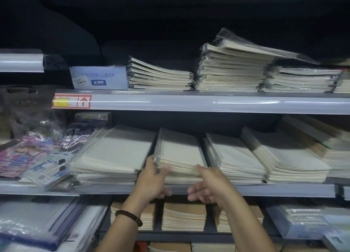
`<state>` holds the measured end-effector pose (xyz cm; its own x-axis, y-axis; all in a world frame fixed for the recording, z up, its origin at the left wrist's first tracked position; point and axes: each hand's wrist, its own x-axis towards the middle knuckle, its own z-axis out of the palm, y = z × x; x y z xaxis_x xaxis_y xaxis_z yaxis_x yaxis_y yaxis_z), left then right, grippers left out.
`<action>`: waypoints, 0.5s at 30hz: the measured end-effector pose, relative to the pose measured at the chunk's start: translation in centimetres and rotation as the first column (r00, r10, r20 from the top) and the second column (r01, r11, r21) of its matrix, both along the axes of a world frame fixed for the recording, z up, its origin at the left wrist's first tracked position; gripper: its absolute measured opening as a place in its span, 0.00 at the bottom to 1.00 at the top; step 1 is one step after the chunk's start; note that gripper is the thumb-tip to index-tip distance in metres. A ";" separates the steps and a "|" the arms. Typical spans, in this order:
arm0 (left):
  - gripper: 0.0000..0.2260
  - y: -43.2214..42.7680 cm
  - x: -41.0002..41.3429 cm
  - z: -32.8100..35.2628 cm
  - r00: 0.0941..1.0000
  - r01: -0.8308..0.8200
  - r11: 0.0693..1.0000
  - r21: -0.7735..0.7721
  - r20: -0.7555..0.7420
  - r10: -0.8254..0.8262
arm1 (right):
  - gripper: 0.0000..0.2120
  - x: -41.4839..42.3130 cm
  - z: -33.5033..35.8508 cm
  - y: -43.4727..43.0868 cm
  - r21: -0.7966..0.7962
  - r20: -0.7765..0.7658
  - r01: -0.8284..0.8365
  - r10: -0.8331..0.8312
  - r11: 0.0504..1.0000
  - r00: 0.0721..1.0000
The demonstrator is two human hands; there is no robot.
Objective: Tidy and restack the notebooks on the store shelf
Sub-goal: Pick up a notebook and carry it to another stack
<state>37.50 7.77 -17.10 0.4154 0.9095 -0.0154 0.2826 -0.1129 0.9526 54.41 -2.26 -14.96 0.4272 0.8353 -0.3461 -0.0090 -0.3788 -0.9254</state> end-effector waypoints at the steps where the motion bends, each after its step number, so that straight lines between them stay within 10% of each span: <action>1: 0.15 0.0 0.0 0.0 1.000 -0.006 1.000 0.029 -0.020 0.007 | 0.20 0.1 0.2 0.0 0.003 -0.003 0.009 -0.009 1.000 1.000; 15: 0.25 -1.3 -0.5 -1.2 0.992 0.042 0.983 0.178 -0.126 -0.020 | 0.17 0.2 0.4 -1.4 -0.066 0.115 -0.017 0.024 0.998 0.993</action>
<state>37.03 6.50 -18.34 0.4484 0.8889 0.0939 0.3905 -0.2893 0.8740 54.59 -3.63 -14.57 0.4504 0.8218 -0.3490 0.1054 -0.4371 -0.8932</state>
